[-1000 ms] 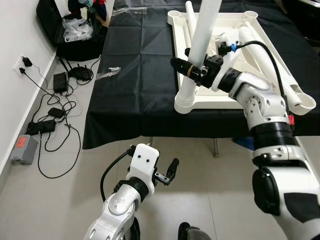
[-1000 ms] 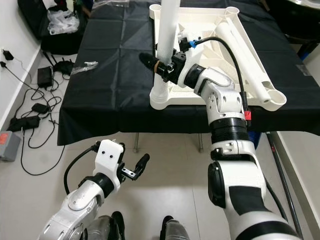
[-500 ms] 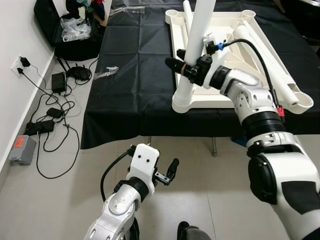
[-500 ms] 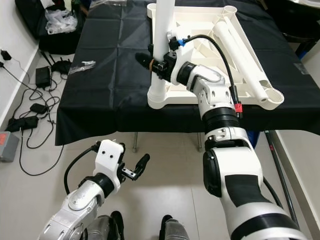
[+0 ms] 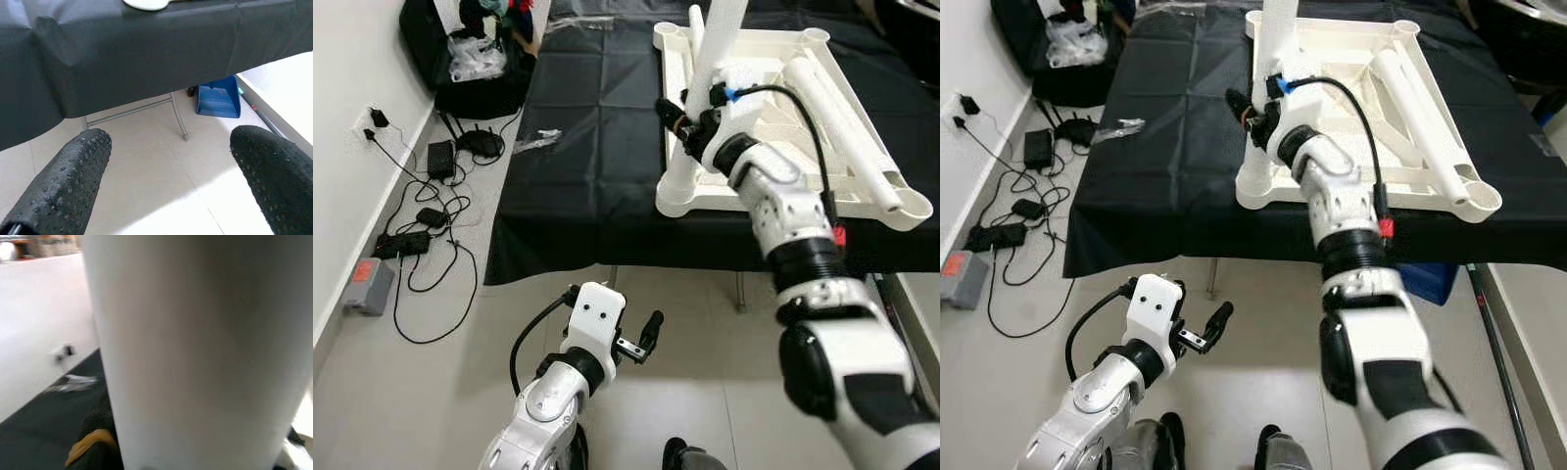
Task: Building children table
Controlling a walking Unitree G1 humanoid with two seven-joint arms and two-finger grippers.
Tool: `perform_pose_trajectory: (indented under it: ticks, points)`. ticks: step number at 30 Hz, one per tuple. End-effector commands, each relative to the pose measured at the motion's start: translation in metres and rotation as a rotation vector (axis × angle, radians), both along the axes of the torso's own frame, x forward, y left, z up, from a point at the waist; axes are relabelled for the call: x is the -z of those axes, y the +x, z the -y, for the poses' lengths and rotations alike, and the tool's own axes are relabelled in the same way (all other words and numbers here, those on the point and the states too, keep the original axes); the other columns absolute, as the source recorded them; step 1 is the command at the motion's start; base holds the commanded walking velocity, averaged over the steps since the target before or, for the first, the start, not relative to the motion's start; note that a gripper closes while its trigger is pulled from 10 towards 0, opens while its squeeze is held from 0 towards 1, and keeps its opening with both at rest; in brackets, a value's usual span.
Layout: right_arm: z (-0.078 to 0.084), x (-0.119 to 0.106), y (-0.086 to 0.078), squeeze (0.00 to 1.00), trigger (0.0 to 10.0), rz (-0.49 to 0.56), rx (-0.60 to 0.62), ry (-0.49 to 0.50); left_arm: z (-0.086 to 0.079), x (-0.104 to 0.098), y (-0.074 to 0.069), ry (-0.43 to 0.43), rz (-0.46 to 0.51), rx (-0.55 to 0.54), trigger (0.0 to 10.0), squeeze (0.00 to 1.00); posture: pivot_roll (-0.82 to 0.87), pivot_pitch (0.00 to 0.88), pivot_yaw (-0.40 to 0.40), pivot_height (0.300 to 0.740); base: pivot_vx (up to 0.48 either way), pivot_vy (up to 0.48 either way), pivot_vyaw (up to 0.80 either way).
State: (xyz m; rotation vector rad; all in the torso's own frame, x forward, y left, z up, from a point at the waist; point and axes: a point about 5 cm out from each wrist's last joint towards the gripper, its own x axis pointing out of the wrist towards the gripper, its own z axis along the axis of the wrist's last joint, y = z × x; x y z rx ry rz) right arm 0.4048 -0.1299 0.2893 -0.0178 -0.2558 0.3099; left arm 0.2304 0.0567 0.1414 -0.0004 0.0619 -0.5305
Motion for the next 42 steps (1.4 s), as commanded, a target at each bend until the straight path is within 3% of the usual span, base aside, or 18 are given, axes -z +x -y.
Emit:
perform_pose_trajectory:
  ticks: [1,2,6,7,11,12,15,16,24,25,26,27,29,31,32,34,36,42]
  points:
    - [0.016,0.013,-0.002,0.00,0.0,-0.045,0.199,0.020,0.001,0.004,-0.003,0.010,-0.014,0.011,10.0,0.00,0.15,0.217,-0.034,0.740,0.000,0.000,0.00]
    - [0.016,0.012,-0.006,0.00,0.0,-0.017,0.309,0.050,0.001,0.004,-0.003,0.012,-0.014,0.012,10.0,0.00,0.16,0.214,-0.032,0.740,0.000,0.000,0.00]
    - [0.016,0.011,-0.015,0.00,0.0,0.019,0.462,0.110,0.001,0.004,-0.004,0.016,-0.015,0.013,10.0,0.00,0.15,0.211,-0.035,0.740,0.000,0.000,0.00]
    - [0.008,0.013,-0.017,0.00,0.0,0.019,0.503,0.143,0.001,0.005,-0.004,0.016,-0.015,0.013,10.0,0.00,0.15,0.207,-0.035,0.740,0.000,0.000,0.00]
    - [-0.007,0.017,-0.020,0.00,0.0,-0.004,0.512,0.181,0.002,0.005,-0.004,0.016,-0.014,0.012,10.0,0.00,0.16,0.208,-0.039,0.740,0.000,0.000,0.00]
    - [-0.017,0.018,-0.018,0.00,10.0,-0.022,0.460,0.184,0.002,0.005,-0.004,0.015,-0.015,0.009,10.0,0.00,0.16,0.210,-0.044,0.740,0.000,0.000,0.00]
    - [-0.028,0.018,-0.016,0.00,10.0,-0.041,0.374,0.176,0.002,0.005,-0.004,0.014,-0.016,0.008,10.0,0.00,0.16,0.215,-0.044,0.740,0.000,0.000,0.00]
    - [-0.030,0.017,-0.016,1.00,10.0,-0.037,0.343,0.187,0.002,0.005,-0.004,0.013,-0.016,0.008,10.0,0.00,0.16,0.215,-0.044,0.740,0.000,0.000,0.00]
    - [-0.028,0.013,-0.017,1.00,10.0,-0.021,0.311,0.166,0.002,0.004,-0.004,0.012,-0.016,0.009,10.0,0.00,0.16,0.223,-0.039,0.740,0.000,0.000,0.00]
    - [-0.025,0.009,-0.013,0.00,10.0,-0.028,0.206,0.146,0.002,0.004,-0.003,0.011,-0.017,0.008,10.0,0.00,0.16,0.227,-0.042,0.740,0.000,0.000,0.00]
    - [-0.025,0.009,-0.013,0.00,10.0,-0.028,0.206,0.146,0.002,0.004,-0.003,0.011,-0.017,0.008,10.0,0.00,0.16,0.227,-0.042,0.740,0.000,0.000,0.00]
    - [-0.024,0.006,-0.009,0.00,10.0,-0.048,0.062,0.134,0.002,0.004,-0.003,0.011,-0.017,0.007,10.0,0.00,0.16,0.228,-0.042,0.740,0.000,0.000,0.00]
    - [-0.024,0.006,-0.009,0.00,10.0,-0.048,0.062,0.134,0.002,0.004,-0.003,0.011,-0.017,0.007,10.0,0.00,0.16,0.228,-0.042,0.740,0.000,0.000,0.00]
    - [-0.016,-0.002,-0.008,0.00,10.0,-0.068,-0.234,0.069,0.001,0.004,-0.002,0.011,-0.018,0.006,10.0,0.00,0.16,0.233,-0.040,0.740,0.000,0.000,0.00]
    - [-0.016,-0.002,-0.008,0.00,10.0,-0.068,-0.234,0.069,0.001,0.004,-0.002,0.011,-0.018,0.006,10.0,0.00,0.16,0.233,-0.040,0.740,0.000,0.000,0.00]
    - [-0.008,-0.010,-0.011,0.00,10.0,-0.063,-0.417,-0.010,0.001,0.004,-0.002,0.012,-0.017,0.006,10.0,0.00,0.16,0.233,-0.040,0.740,0.000,0.000,0.00]
    - [-0.008,-0.010,-0.011,0.00,10.0,-0.063,-0.417,-0.010,0.001,0.004,-0.002,0.012,-0.017,0.006,10.0,0.00,0.16,0.233,-0.040,0.740,0.000,0.000,0.00]
    - [-0.004,-0.021,-0.014,0.00,10.0,-0.034,-0.605,-0.074,0.001,0.004,-0.002,0.013,-0.018,0.004,10.0,0.00,0.16,0.244,-0.038,0.740,0.000,0.000,0.00]
